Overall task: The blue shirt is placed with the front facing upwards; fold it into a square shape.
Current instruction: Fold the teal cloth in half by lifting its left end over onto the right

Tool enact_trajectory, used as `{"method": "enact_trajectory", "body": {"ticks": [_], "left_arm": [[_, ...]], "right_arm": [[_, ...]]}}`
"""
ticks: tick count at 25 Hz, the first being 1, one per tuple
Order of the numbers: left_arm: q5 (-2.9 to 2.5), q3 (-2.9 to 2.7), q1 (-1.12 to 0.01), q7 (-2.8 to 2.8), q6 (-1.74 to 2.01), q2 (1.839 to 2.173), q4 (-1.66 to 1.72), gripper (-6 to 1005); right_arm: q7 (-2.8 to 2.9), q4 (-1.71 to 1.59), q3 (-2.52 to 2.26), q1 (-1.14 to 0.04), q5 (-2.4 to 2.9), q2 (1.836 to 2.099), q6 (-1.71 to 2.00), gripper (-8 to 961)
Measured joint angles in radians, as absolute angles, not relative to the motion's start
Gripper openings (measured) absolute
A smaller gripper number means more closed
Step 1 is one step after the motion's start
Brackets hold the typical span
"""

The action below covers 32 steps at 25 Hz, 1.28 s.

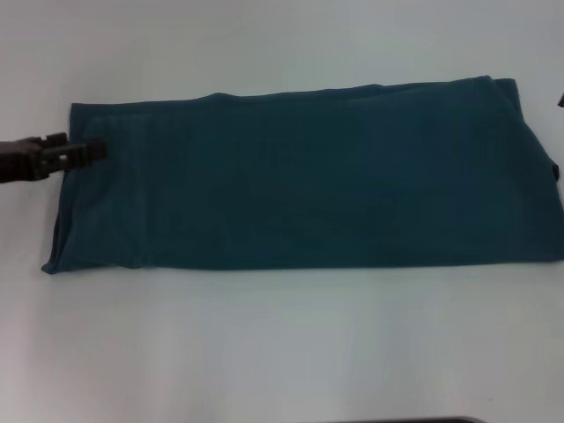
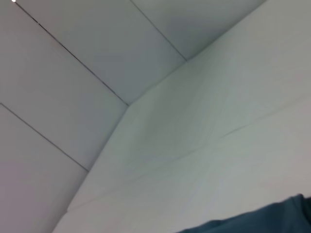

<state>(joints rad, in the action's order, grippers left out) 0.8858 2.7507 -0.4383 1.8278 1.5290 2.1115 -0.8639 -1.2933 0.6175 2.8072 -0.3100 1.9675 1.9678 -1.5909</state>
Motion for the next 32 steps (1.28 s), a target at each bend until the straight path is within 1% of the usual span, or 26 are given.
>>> {"method": "enact_trajectory", "body": {"ticks": [6,9,14,28,32], "left_arm": [[0.886,2.740,-0.440,1.789,1.494,2.118,-0.782,937],[0.884,2.730,-0.442,1.779,1.486,2.123,-0.765,936],[0.879,2.690,-0.437,1.778,1.467,2.125,-0.752,937],[0.876,2.585,-0.442,1.786,1.377,2.126,-0.718,937],[0.888,2.592,-0.444,1.783,1.400,2.126,-0.738,936]], "right_arm": [[-1.340,0.587,2.805,-0.329,1.930,1.981,-1.583,850],[-1.344,0.584,2.797,-0.338,1.934,1.981,-1.582,850],[-1.345,0.577,2.774,-0.348,1.958,1.978,-1.556,849],[-1.345,0.575,2.768,-0.357,1.959,1.979,-1.556,846],[-1.345,0.575,2.769,-0.357,1.958,1.979,-1.554,778]]}}
